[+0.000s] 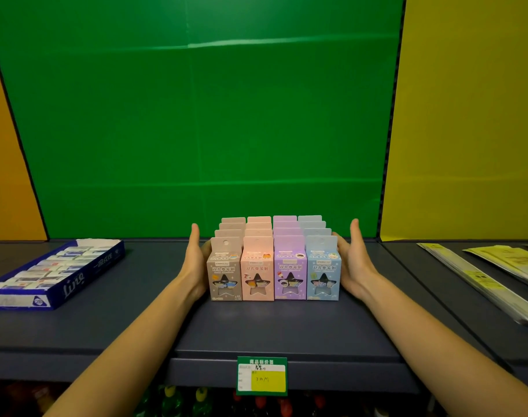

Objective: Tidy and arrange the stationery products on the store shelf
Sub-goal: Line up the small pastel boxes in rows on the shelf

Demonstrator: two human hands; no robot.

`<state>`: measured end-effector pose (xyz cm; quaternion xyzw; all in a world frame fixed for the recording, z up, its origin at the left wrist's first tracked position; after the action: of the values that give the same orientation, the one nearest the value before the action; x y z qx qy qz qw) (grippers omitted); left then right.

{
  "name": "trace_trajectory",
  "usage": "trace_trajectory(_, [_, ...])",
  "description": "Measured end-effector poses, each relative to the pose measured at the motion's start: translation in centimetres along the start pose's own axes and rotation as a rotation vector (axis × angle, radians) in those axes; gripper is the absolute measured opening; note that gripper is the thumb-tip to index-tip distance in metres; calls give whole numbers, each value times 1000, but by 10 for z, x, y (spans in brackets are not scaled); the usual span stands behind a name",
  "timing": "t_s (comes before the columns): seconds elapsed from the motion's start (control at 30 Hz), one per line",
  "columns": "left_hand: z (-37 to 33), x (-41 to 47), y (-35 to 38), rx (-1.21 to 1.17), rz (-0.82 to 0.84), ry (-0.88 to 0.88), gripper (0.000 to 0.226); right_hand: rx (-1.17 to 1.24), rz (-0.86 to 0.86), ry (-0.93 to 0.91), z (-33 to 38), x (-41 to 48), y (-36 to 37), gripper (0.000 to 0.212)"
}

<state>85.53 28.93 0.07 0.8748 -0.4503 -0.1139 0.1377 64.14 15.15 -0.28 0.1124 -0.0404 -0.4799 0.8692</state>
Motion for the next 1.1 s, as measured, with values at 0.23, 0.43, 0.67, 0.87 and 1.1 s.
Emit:
trace_trajectory(0.23, [3,11,1,7,24,-9,71,-68,25,-3,-5,10,5,72])
trace_trajectory(0.43, [-1,8,1,51,18,-16,71,-95,13,-25,4,-3,7,69])
trace_trajectory(0.67, [-58,-46,-10,539,-304,805,13,-396,-236,-318,35,-47,-32,25])
trace_trajectory(0.87, [-80,-102,46,603,-101,1099,11,-596,-263,-453,71,-104,-96,20])
trace_trajectory(1.1, [-20,-126,167,703,308,929,12,-677,-398,-306,86,-128,-204,17])
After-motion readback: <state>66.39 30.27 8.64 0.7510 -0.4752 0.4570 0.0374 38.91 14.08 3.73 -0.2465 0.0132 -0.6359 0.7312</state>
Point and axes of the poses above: each hand's wrist, its own x-axis towards the middle knuckle, its own y-axis out of the palm, z = x × y, the point moved 5 cm from there along x, towards the middle knuckle
